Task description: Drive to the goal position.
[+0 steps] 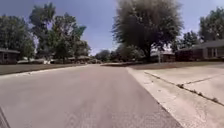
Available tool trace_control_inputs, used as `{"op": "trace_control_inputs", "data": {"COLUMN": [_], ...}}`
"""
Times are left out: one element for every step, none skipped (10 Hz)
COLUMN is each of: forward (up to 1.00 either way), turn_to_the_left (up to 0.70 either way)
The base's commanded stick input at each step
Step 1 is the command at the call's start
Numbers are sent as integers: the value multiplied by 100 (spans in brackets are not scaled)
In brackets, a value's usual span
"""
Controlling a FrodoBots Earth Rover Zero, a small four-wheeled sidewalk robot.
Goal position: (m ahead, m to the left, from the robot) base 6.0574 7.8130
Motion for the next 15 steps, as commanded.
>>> {"op": "trace_control_inputs", "data": {"forward": [70,70,70,70,70,70,70,70,70,70,70,70,70,70,70], "turn_to_the_left": [0,0,0,0,0,0,0,0,0,0,-17,-21,0,0,0]}}
